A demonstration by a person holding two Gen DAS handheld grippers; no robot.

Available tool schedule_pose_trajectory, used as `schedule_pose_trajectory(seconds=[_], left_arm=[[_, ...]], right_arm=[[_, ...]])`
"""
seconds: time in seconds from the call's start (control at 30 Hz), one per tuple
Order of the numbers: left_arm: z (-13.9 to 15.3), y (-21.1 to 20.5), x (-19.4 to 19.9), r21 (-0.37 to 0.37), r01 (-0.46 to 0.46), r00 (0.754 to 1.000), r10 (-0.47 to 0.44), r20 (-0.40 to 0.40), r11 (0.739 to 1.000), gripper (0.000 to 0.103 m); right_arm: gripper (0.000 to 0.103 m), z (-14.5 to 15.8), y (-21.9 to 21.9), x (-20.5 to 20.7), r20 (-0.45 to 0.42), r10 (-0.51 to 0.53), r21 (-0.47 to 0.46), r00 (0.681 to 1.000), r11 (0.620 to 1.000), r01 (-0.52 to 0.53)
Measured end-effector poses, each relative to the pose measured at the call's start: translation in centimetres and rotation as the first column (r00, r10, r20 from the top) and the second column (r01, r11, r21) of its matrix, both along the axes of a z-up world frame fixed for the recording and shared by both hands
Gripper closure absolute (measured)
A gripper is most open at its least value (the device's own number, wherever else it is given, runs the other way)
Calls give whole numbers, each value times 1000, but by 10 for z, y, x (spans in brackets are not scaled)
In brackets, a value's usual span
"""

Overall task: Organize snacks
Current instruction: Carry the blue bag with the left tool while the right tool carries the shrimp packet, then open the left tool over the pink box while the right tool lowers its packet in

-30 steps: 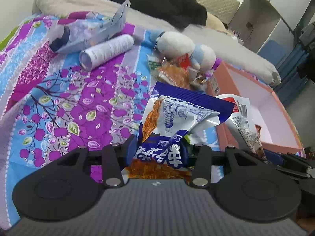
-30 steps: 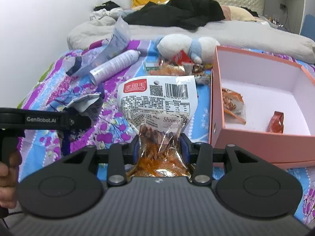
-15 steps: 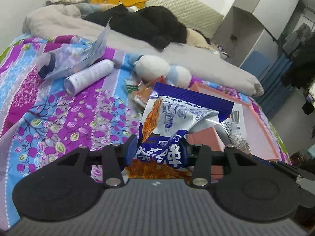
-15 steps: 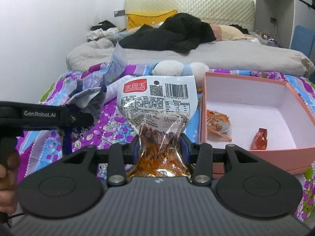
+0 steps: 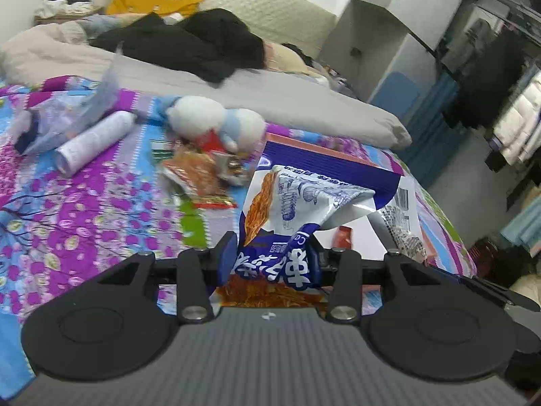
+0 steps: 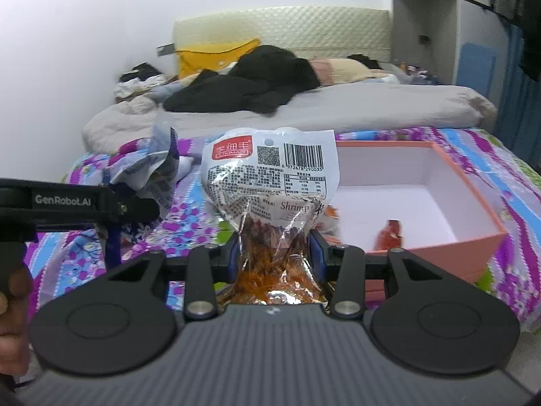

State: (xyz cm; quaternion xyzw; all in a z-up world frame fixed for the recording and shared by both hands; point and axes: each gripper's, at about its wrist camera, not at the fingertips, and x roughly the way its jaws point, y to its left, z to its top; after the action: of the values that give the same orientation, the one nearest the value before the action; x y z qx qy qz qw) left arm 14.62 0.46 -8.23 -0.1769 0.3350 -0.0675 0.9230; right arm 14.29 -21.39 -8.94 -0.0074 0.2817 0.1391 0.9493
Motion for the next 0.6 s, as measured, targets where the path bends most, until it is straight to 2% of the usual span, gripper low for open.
schedule_pose_trajectory(seconds=[0.27,0.6], left_arm=[[-4,-41,27,-8,97,995,-97,-16,995,55],[-12,-73,104,-14,153,986,-154,-68,988,55]], right_arm=[[60,-5,-27,6,-21,-91,10,996,996,91],[60,-14,-49,56,-59,-134,18,989,991,135]])
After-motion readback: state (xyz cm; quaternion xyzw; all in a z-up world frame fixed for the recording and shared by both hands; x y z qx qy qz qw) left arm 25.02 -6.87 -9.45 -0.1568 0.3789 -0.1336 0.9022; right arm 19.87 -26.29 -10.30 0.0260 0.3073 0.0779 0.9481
